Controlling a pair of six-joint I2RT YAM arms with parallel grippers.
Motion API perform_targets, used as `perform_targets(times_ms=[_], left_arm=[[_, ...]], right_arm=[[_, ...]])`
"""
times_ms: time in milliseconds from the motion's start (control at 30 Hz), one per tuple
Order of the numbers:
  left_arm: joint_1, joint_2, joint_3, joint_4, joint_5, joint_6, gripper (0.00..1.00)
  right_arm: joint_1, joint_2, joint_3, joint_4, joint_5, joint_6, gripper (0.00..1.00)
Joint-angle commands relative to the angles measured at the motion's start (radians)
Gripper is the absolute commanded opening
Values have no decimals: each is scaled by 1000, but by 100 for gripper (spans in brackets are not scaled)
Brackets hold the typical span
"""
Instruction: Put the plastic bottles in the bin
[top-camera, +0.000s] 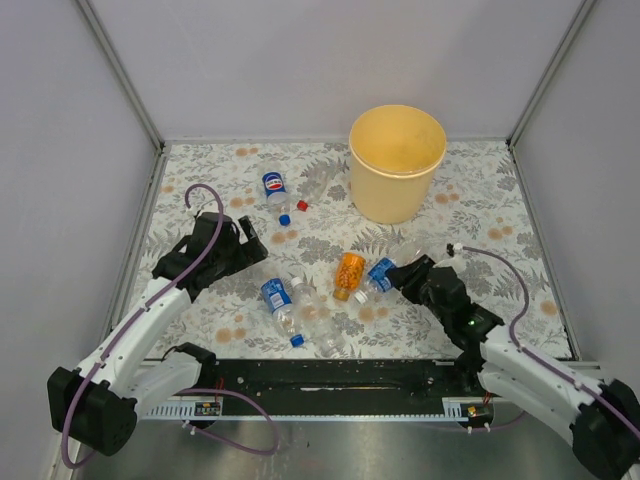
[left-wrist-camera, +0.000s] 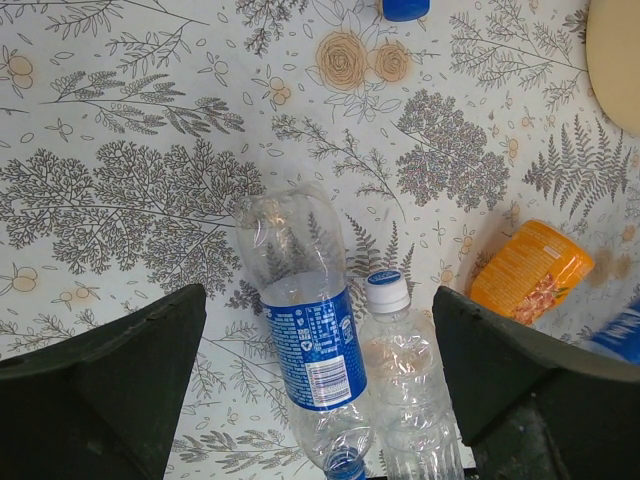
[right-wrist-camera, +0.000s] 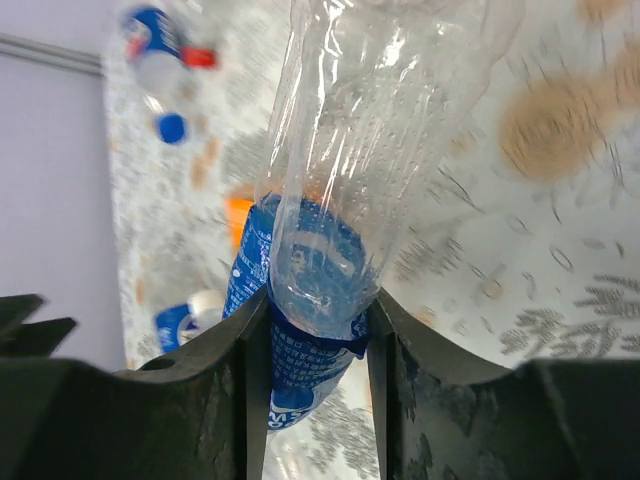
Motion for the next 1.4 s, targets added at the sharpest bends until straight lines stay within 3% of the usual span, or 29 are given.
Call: perform_targets(times_ms=[0,167,567,900,933,1033,1100,1133,1367], left_arm=[[-3,-8,50,16,-18,12,99],[-4,-5,59,14,39,14,99],[-10,0,-8,-1,103,-24,99],[-16,12,-82,20,162,-18,99],[-16,15,-82,23,163,-15,99],[-16,32,-78,25,176,-4,99],[-16,43,-76,28,180,-1,99],[-16,49,-75,28,180,-1,99],[-16,61,-64,14,145,8,99]], right_arm=[[4,-217,212,-229,180,-238,42],[4,-219,482,-264,291,-570,42],[-17,344,1050,-2,443,-1124,47],[-121,708,1338,-17,407,-1190,48],[-131,745,1352,-17,409,-1193,54],[-144,811,1414,-72,385,-1167,85],[-143,831,1447,-146,374,-1147,96],[-144,825,1447,-167,372,-1129,99],[-74,679,1279,-215,306,-1026,99]])
